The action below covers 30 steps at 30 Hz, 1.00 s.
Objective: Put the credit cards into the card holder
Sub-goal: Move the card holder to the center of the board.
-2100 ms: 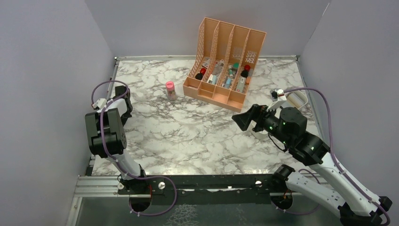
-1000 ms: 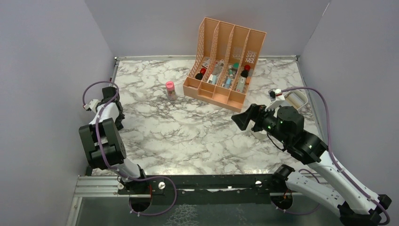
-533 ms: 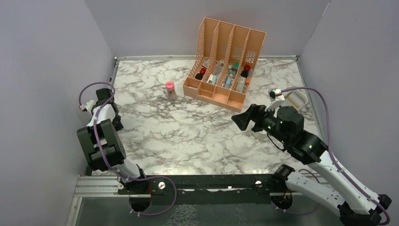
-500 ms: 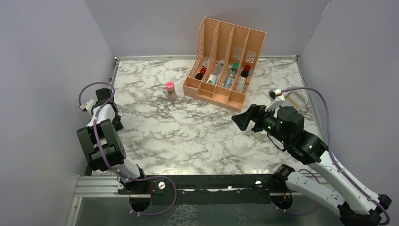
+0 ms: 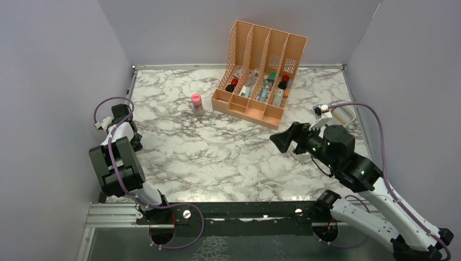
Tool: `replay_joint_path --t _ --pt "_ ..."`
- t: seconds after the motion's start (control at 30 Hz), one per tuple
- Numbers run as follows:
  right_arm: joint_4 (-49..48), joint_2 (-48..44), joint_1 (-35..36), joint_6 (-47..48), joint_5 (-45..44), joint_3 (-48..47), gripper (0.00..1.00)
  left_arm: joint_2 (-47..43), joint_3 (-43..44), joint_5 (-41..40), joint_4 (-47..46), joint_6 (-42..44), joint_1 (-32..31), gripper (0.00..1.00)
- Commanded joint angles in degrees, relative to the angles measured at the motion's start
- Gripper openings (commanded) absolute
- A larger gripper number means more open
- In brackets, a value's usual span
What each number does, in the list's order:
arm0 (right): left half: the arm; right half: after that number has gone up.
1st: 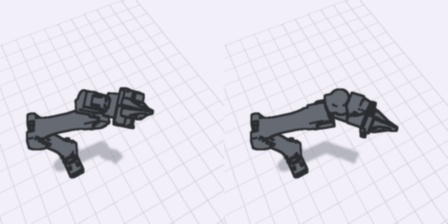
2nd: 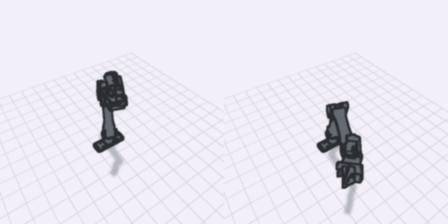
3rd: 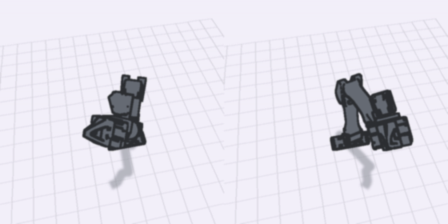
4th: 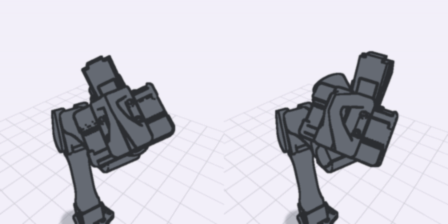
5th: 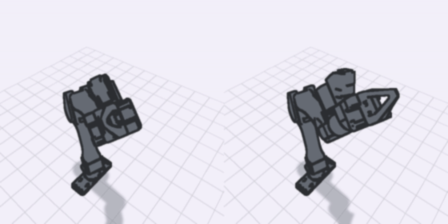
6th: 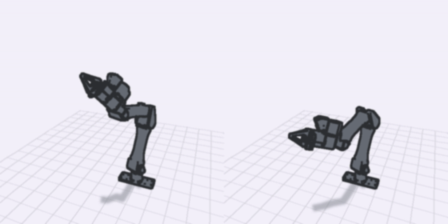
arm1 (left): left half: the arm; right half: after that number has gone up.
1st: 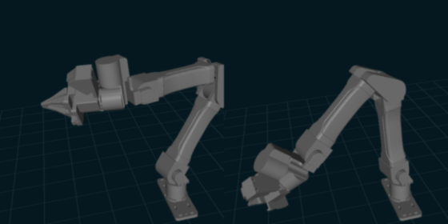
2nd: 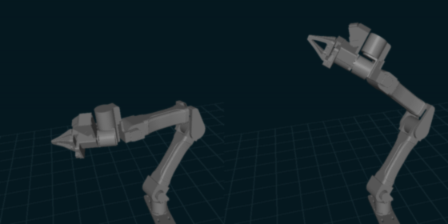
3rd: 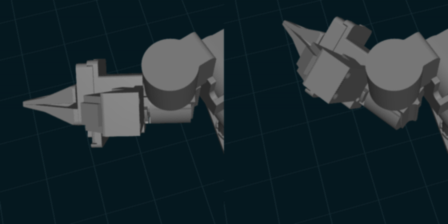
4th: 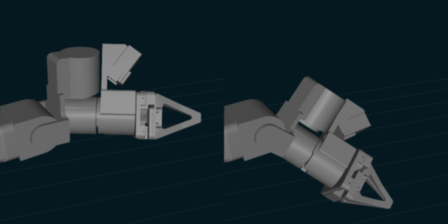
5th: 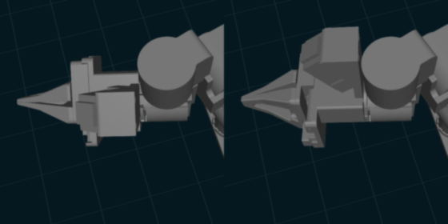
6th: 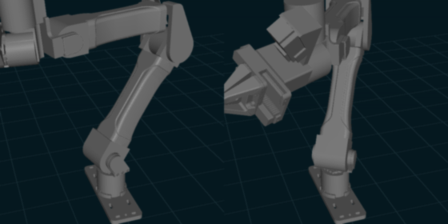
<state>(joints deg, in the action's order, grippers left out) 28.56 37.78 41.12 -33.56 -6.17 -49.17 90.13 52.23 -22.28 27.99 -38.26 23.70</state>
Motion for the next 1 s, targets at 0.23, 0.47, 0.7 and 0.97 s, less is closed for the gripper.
replay_joint_path --t 0.23,0.47,0.7,0.97 --pt "1.58 -1.1 -0.44 1.22 -2.32 -0.94 0.99 3.74 1.71 4.47 -1.34 2.28 2.14 0.43" --pt "0.87 -0.38 -0.45 1.14 -1.61 -0.41 0.98 0.2 -0.16 6.27 -1.76 1.53 1.6 0.28" --pt "0.3 0.81 -0.43 0.42 -1.04 -0.24 0.98 -4.82 -4.92 13.36 -1.98 -2.19 -1.19 0.05" --pt "0.08 1.54 -0.45 -0.68 -0.34 0.35 0.98 -15.34 -9.78 17.54 -1.93 -10.22 -10.94 0.0"
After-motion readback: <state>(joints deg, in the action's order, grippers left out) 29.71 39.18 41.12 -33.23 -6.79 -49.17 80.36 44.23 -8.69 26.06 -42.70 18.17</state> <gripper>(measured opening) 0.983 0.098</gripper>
